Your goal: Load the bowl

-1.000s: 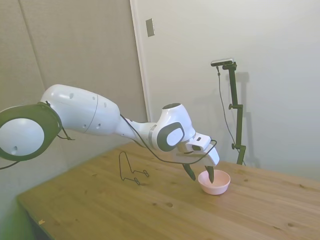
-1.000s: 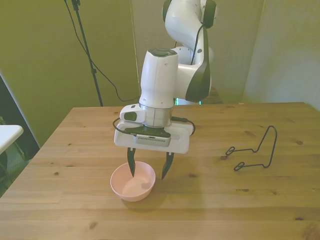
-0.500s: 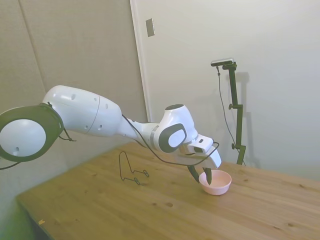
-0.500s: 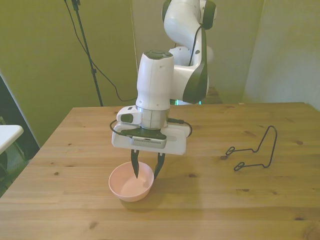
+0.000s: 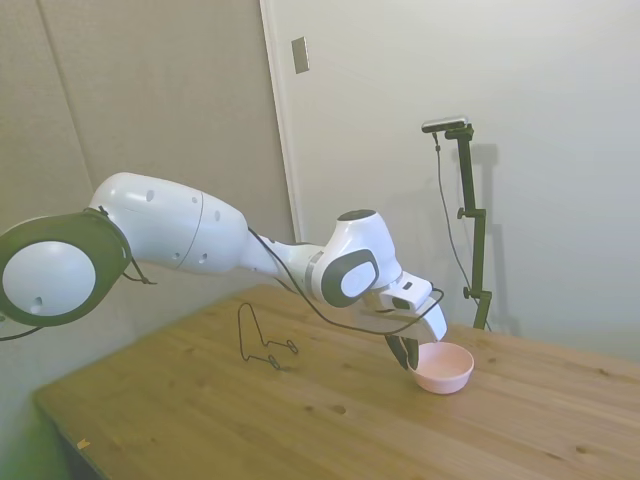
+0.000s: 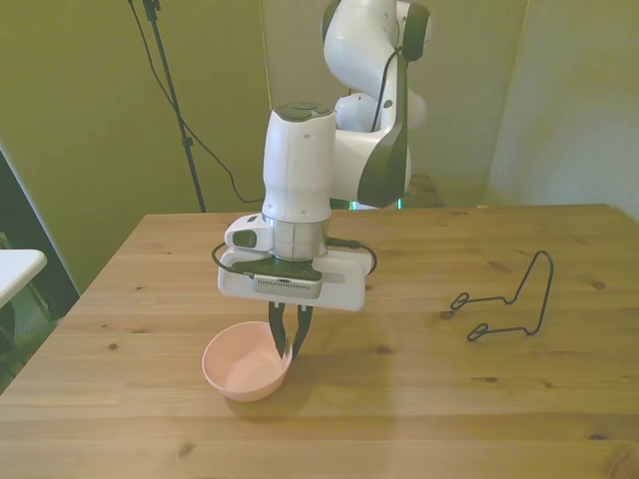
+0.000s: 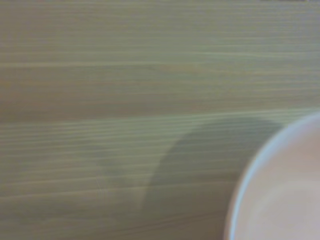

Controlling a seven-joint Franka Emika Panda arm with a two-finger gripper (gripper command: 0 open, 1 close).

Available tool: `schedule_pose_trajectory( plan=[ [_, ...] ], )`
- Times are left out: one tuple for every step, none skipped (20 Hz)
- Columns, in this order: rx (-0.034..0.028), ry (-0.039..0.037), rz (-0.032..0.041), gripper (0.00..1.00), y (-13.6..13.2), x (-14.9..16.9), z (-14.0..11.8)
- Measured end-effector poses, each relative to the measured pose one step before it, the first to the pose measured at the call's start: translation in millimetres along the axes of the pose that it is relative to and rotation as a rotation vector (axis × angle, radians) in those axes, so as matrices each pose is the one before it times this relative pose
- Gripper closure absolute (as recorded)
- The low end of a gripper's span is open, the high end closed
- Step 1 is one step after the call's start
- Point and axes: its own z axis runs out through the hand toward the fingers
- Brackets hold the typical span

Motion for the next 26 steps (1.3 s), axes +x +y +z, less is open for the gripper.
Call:
schedule_pose_trajectory(
  plan=[
    [0.01,-0.0042,0.00117,1.0,-0.42,0.81,-2.34],
    [0.01068,-0.00453,-0.0005,1.0,-0.92,0.5,-3.55],
    [0.01232,-0.00871,0.00042,1.0,-1.19,-0.35,-4.75],
    [0.01615,-0.00898,-0.00209,1.0,-2.3,-0.99,-6.7],
    [0.01706,-0.0105,-0.0009,1.0,-3.69,-2.2,-8.03],
    [0.02137,-0.01088,-0.00165,1.0,-5.38,-3.71,-9.78],
    [0.0197,-0.01008,-0.00445,1.0,-6.27,-4.99,-10.74],
    [0.02257,-0.01025,-0.00542,1.0,-7.32,-6.54,-11.41],
    [0.02128,-0.01246,-0.00966,1.0,-7.87,-8.58,-12.56],
    [0.01843,-0.01452,-0.00898,1.0,-6.74,-9.05,-10.84],
    [0.02191,-0.01513,-0.01219,1.0,-7.59,-11.06,-11.73],
    [0.01639,-0.01397,-0.01205,1.0,-6.72,-11.39,-10.81],
    [0.01686,-0.01621,-0.01044,1.0,-6.24,-11.8,-8.44],
    [0.01526,-0.01204,-0.01055,1.0,-6.13,-12.08,-6.5],
    [0.01306,-0.01171,-0.01169,1.0,-5.99,-12.46,-4.46],
    [0.01355,-0.01385,-0.00948,1.0,-6.12,-12.92,-2.73],
    [0.01252,-0.01396,-0.00907,1.0,-6.02,-11.96,-1.59],
    [0.00931,-0.01242,-0.01007,1.0,-6.4,-11.56,-0.73],
    [0.00594,-0.00939,-0.01168,1.0,-5.6,-10.2,-0.63],
    [0.00195,-0.00654,-0.01035,1.0,-3.86,-7.97,-0.18],
    [-0.00166,-0.0091,-0.00409,1.0,1.18,-9.6,-0.49],
    [0.00285,-0.00231,-0.00072,1.0,-0.27,-0.5,0.27],
    [0.01039,-0.00801,-0.00658,1.0,-0.96,-1.32,1.07],
    [0.014,-0.01207,-0.00727,1.0,-1.03,-1.88,2.21],
    [0.02029,-0.01689,-0.00919,1.0,-1.12,-2.41,3.32],
    [0.01844,-0.01463,-0.00673,1.0,-0.71,-1.61,3.16]
  ],
)
